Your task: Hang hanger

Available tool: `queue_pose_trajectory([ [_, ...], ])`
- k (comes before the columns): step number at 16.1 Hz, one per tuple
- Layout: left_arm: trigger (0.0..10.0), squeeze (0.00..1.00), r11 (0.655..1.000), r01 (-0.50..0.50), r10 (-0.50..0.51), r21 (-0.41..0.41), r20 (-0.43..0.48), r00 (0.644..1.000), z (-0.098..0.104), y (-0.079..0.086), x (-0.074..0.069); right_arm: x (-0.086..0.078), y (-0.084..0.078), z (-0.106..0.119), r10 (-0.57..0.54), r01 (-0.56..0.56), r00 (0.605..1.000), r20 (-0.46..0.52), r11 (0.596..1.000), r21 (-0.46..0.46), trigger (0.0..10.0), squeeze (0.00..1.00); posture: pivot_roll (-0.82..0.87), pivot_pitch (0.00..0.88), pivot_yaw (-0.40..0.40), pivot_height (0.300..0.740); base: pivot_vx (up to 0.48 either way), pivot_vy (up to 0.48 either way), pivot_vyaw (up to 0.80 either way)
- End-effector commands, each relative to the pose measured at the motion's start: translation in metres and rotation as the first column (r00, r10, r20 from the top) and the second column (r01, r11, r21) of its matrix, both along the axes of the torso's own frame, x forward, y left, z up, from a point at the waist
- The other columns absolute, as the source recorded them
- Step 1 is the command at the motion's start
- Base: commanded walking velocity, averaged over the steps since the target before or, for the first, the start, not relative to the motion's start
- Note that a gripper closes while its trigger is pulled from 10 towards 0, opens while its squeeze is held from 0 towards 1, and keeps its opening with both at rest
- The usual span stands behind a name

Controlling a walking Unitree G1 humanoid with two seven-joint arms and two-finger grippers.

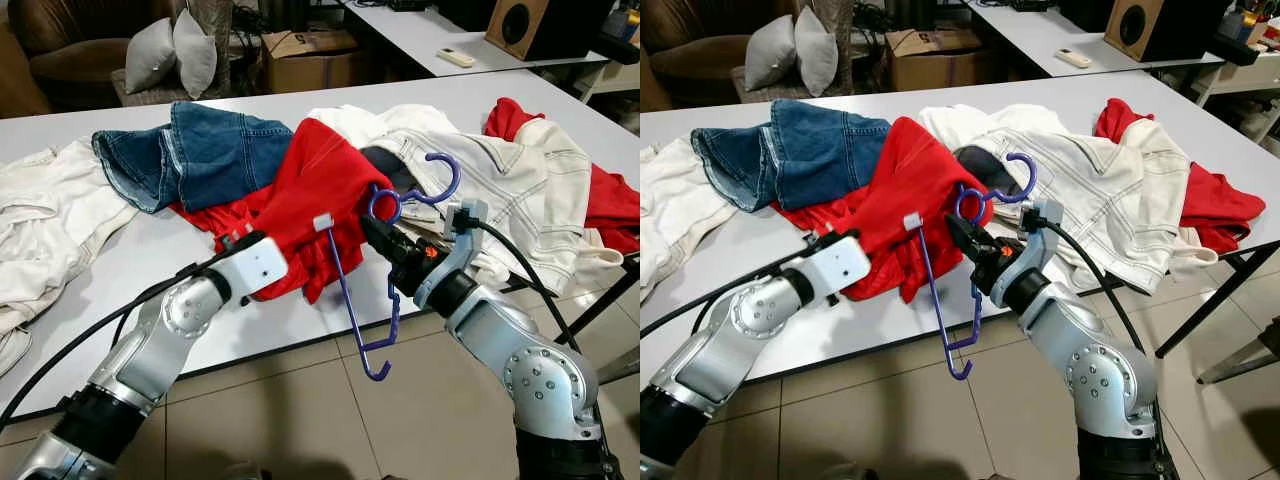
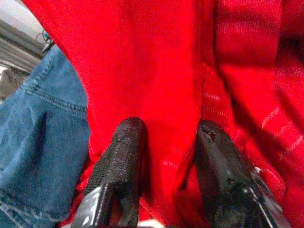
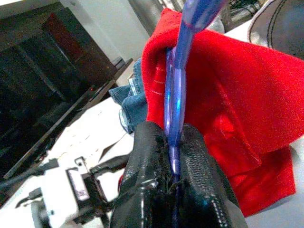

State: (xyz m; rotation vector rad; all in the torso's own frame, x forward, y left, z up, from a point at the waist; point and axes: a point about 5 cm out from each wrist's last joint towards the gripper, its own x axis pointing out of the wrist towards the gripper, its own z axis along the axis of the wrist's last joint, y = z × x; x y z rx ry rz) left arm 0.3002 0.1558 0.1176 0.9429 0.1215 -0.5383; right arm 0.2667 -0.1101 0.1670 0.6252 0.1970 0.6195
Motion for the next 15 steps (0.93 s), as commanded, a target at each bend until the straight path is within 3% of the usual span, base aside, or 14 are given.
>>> queue_pose_trajectory([
  [1, 10.0, 0.0, 1.0, 0.002, -0.002, 0.029, 0.009, 1.0, -0.003, 0.001, 0.001, 0.002, -0.003, 0.009, -0.006, 0.006, 0.999, 0.041, 1.0, 0.013, 10.0, 0.0, -0.01, 0.021, -0.02, 0.74, 0.0, 0.0, 0.0],
  [2, 10.0, 0.0, 0.999, -0.002, 0.002, 0.036, 0.007, 1.0, -0.007, 0.002, 0.002, 0.002, -0.003, 0.01, -0.005, 0.004, 0.999, 0.043, 1.0, 0.014, 10.0, 0.0, -0.02, 0.021, -0.019, 0.74, 0.0, 0.0, 0.0],
  [3, 8.7, 0.0, 0.999, -0.006, 0.005, 0.037, 0.01, 1.0, -0.009, 0.002, 0.004, 0.002, -0.003, 0.01, -0.005, 0.004, 0.999, 0.044, 1.0, 0.014, 10.0, 0.0, -0.02, 0.022, -0.018, 0.74, 0.0, 0.0, 0.0],
  [4, 1.9, 0.0, 1.0, -0.017, 0.016, 0.025, 0.027, 1.0, -0.008, 0.002, 0.006, 0.002, -0.003, 0.01, -0.005, 0.004, 0.999, 0.045, 1.0, 0.013, 10.0, 0.0, -0.02, 0.022, -0.018, 0.74, 0.0, 0.0, 0.0],
  [5, 0.0, 0.0, 1.0, -0.017, 0.016, 0.019, 0.036, 0.999, -0.008, 0.002, 0.007, 0.002, -0.004, 0.01, -0.006, 0.005, 0.999, 0.046, 1.0, 0.013, 10.0, 0.0, -0.02, 0.021, -0.017, 0.74, 0.0, 0.0, 0.0],
  [11, 0.0, 0.0, 0.998, -0.055, 0.056, -0.02, 0.082, 0.995, -0.001, 0.016, 0.01, 0.005, -0.004, 0.01, -0.011, 0.01, 0.999, 0.044, 1.0, 0.017, 10.0, 0.0, -0.01, 0.02, -0.014, 0.74, 0.0, 0.0, 0.0],
  [15, 0.0, 0.0, 0.985, -0.094, 0.106, -0.145, 0.083, 0.991, 0.011, 0.024, 0.008, 0.006, -0.006, 0.009, -0.035, 0.034, 0.999, 0.04, 0.999, 0.039, 10.0, 0.0, 0.01, 0.036, -0.013, 0.74, 0.0, 0.0, 0.0],
])
